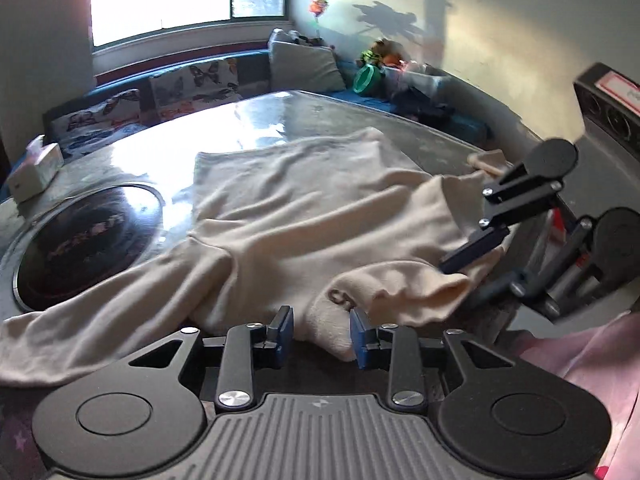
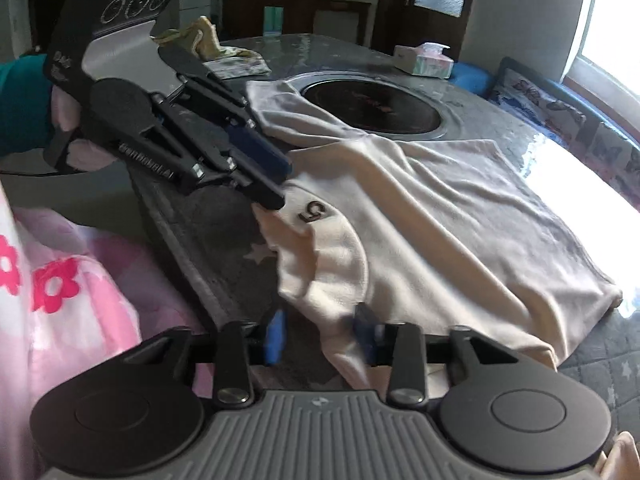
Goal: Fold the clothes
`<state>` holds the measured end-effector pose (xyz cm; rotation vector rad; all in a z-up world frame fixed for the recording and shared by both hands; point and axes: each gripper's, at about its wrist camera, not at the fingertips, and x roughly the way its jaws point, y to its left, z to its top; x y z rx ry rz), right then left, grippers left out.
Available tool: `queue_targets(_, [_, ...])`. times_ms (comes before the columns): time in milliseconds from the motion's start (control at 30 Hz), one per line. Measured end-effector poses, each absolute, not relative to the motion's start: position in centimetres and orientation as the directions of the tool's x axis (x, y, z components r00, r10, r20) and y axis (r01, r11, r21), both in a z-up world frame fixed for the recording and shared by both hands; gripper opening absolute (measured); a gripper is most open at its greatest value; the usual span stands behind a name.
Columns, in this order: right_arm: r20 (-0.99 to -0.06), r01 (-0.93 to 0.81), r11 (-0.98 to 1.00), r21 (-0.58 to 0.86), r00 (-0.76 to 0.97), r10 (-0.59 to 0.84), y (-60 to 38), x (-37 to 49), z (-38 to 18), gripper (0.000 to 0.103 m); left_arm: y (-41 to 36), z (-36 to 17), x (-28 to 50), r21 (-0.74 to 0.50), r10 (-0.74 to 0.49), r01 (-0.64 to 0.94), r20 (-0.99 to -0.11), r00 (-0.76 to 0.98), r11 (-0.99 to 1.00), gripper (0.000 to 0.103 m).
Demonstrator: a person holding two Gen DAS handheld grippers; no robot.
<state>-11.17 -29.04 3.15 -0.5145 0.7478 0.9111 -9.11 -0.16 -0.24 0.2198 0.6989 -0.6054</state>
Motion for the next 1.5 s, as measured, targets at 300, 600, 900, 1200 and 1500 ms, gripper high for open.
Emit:
queue_targets(300, [-0.755, -0.852, 0.521, -0.058, 0.378, 0.535, -29.8, -10.6, 3.6, 0.007, -1.2, -0.8, -9.4, 0.024, -0.466, 0.656, -0.684, 0.561, 0.755, 0.007])
queue_targets(600, [-0.778, -0.872, 0.485, 0.071, 0.256, 0.574, -31.4, -10.5, 5.0, 0.011, -0.5, 0.2, -8.8, -0.067, -0.529, 0.711, -0.718, 0.453, 0.700, 0.009])
queue_targets(900, [-0.713, -0.694, 0.712, 0.104, 0.447, 0.540, -36.4, -4.5, 7.9, 0.019, 2.0, 4.3, -2.9, -0.088, -0.502, 0.614, -0.672, 0.545, 0.784, 0.011])
queue_targets(1200, [-0.715, -0.403, 0.912, 0.078, 0.615, 0.333, -41.4, 5.6, 5.0, 0.031, 0.4, 2.1, 9.3, 0.003, -0.295, 0.425, -0.715, 0.634, 0.905, 0.026])
queue_targets(1500, [-0.754, -0.205, 0.948, 0.242, 0.576, 0.317, -44.1, 12.2, 1.6, 0.034, -1.0, 0.3, 16.9, 0.013, -0.237, 0.351, -0.715, 0.658, 0.936, 0.044])
